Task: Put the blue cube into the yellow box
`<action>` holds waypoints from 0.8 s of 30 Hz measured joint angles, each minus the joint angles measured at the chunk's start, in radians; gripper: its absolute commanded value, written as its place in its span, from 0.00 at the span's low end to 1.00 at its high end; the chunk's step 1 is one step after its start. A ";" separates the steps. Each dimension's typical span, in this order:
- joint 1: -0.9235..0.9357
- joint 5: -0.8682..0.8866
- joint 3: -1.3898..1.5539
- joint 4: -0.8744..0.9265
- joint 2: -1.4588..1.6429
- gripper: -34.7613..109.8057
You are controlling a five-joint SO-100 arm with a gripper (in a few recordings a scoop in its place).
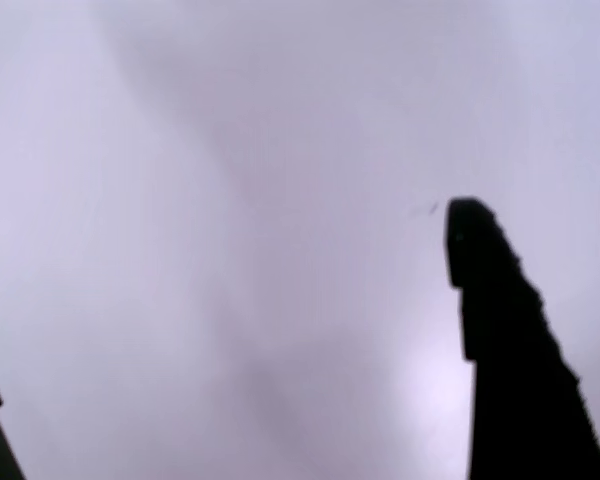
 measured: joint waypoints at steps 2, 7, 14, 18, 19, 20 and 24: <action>0.009 0.031 -0.018 -0.046 -0.060 0.65; 0.008 0.071 -0.083 -0.140 -0.199 0.67; 0.006 0.106 -0.100 -0.339 -0.360 0.67; 0.005 0.123 -0.124 -0.402 -0.423 0.67; 0.005 0.124 -0.137 -0.416 -0.439 0.67; 0.005 0.126 -0.147 -0.425 -0.454 0.67; 0.005 0.124 -0.186 -0.472 -0.512 0.68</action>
